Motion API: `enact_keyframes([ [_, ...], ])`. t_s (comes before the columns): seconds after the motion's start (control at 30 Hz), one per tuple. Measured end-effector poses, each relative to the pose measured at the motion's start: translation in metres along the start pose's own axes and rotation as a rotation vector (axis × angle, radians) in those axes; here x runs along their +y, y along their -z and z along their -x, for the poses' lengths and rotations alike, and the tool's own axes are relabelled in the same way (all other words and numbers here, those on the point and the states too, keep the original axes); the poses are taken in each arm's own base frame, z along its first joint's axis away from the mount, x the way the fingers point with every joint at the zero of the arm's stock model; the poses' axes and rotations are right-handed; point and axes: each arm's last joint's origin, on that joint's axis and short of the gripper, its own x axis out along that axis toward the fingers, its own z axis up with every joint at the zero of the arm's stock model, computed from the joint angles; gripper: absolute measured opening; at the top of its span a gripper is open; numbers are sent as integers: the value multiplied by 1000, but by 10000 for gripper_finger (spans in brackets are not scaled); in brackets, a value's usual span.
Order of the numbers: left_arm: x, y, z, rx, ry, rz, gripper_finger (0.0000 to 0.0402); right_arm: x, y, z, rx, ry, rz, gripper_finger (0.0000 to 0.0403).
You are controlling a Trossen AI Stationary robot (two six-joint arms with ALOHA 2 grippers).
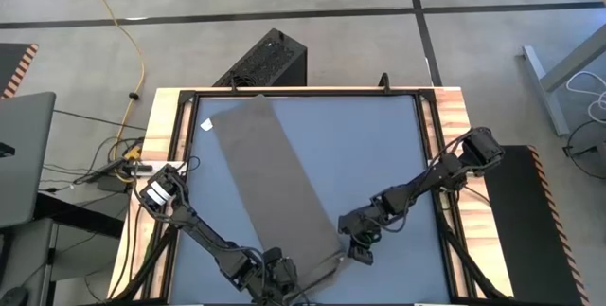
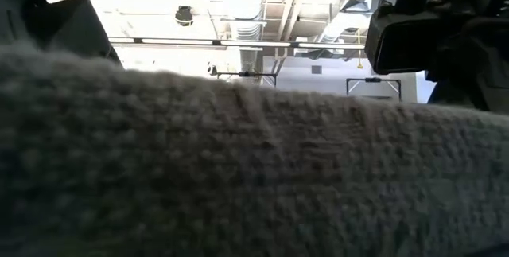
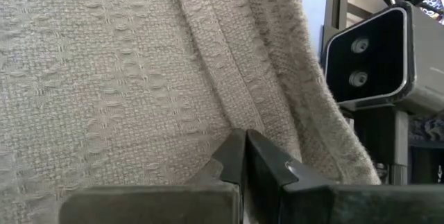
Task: Roll towel into tight, uniform cylinder
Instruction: Roll the gray towel
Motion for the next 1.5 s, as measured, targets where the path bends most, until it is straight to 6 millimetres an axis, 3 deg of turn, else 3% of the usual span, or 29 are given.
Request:
enact_keyframes([
  [0.5,-5,5,2,-2,18,32,0,4,1,6,-1,0,64,49],
  [0.63,-5,5,2,-1,17,32,0,24,5,23,-39,-43,271,47],
  [0.73,-5,5,2,-1,14,28,0,44,19,27,-73,-49,505,47],
  [0.87,-4,3,1,-6,10,31,0,60,49,13,-82,26,903,47],
  [0.93,-4,3,1,-7,11,32,0,64,59,4,-114,94,1008,50],
  [1.2,-4,3,1,-2,17,39,0,67,56,-11,-165,186,1080,107],
  [1.5,-3,2,1,1,20,42,0,51,58,-31,-157,357,1205,178],
])
